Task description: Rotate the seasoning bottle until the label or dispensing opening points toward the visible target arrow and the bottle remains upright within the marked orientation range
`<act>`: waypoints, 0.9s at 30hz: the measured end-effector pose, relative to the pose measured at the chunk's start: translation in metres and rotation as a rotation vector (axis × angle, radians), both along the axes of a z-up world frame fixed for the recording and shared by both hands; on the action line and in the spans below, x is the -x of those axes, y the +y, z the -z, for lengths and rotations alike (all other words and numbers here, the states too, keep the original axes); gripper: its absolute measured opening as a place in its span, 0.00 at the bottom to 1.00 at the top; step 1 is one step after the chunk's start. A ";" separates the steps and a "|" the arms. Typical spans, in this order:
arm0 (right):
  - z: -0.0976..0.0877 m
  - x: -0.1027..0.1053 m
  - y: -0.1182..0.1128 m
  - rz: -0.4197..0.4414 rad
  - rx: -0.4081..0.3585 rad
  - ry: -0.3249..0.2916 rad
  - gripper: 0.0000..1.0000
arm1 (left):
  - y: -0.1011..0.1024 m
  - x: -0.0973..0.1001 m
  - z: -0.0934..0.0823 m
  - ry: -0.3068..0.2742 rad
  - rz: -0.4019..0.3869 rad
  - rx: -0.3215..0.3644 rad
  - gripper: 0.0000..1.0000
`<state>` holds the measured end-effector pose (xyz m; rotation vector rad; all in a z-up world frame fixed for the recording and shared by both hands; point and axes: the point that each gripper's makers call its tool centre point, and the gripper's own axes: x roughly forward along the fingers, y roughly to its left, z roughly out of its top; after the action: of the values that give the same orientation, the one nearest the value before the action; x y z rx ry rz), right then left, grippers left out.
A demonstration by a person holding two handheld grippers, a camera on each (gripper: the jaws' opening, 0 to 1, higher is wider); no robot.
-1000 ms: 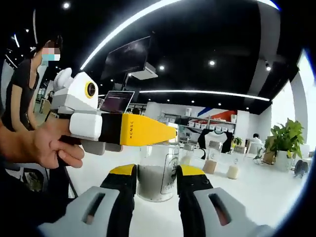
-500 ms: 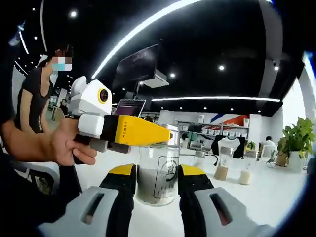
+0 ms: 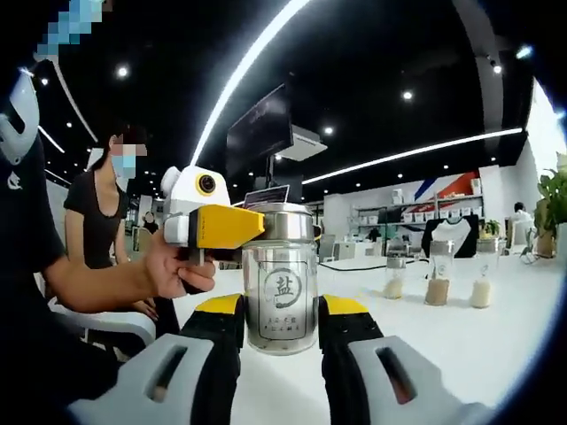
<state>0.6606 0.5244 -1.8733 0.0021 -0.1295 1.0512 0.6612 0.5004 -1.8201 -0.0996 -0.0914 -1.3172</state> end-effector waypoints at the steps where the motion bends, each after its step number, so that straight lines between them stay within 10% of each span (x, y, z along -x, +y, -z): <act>1: 0.001 0.001 0.001 -0.005 0.003 0.004 0.31 | 0.000 0.000 0.001 0.007 0.011 0.000 0.33; 23: -0.013 -0.012 -0.008 0.331 0.053 -0.176 0.30 | 0.005 -0.023 -0.009 0.149 -0.195 0.190 0.35; 27: -0.010 -0.016 -0.007 0.318 0.044 -0.154 0.30 | 0.005 -0.023 -0.007 0.115 -0.202 0.135 0.35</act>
<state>0.6763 0.5177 -1.8636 -0.1352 -0.2380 0.7356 0.6841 0.5055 -1.8132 -0.2743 -0.0900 -1.1000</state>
